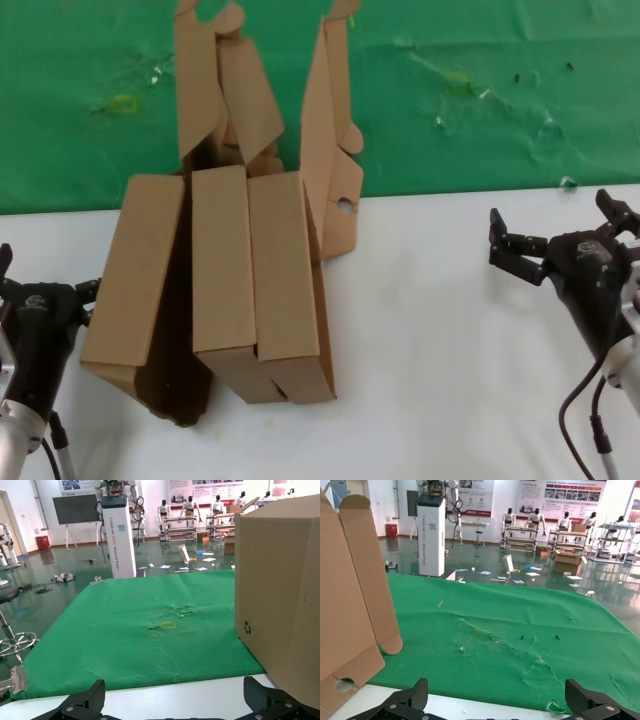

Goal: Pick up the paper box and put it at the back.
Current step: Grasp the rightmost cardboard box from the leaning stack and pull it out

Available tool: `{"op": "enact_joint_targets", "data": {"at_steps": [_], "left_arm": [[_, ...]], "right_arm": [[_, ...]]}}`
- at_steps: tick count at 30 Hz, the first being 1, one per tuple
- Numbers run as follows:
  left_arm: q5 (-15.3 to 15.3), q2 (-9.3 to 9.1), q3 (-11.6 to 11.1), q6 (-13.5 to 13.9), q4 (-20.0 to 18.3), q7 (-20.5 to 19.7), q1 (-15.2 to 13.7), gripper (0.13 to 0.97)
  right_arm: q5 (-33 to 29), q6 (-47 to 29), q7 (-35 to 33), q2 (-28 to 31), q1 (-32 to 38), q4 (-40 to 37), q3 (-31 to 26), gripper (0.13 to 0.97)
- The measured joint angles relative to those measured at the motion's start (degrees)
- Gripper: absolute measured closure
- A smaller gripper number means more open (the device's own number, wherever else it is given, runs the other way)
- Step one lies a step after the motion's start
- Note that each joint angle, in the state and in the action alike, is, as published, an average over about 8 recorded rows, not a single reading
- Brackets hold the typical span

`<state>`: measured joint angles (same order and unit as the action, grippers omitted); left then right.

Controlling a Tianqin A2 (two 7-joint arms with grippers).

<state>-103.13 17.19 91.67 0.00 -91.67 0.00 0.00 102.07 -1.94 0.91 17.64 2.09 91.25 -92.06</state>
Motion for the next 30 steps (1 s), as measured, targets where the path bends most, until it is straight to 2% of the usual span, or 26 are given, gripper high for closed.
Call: {"op": "enact_joint_targets", "data": {"at_steps": [18,26,30], "left_arm": [[0.0,0.0,0.0,0.0,0.0,0.0,0.0,0.132],[0.0,0.0,0.0,0.0,0.0,0.0,0.0,0.148],[0.01,0.0,0.0,0.0,0.0,0.0,0.0,0.176]], "right_arm": [[0.0,0.23,-0.1,0.22,-0.08,0.23,-0.18,0.129],[0.42,3.91,-2.88,6.98,-1.37,7.55,-3.93,0.129],[0.92,0.61,-4.66,8.7,-2.36,11.05,-2.43,0.129]]}}
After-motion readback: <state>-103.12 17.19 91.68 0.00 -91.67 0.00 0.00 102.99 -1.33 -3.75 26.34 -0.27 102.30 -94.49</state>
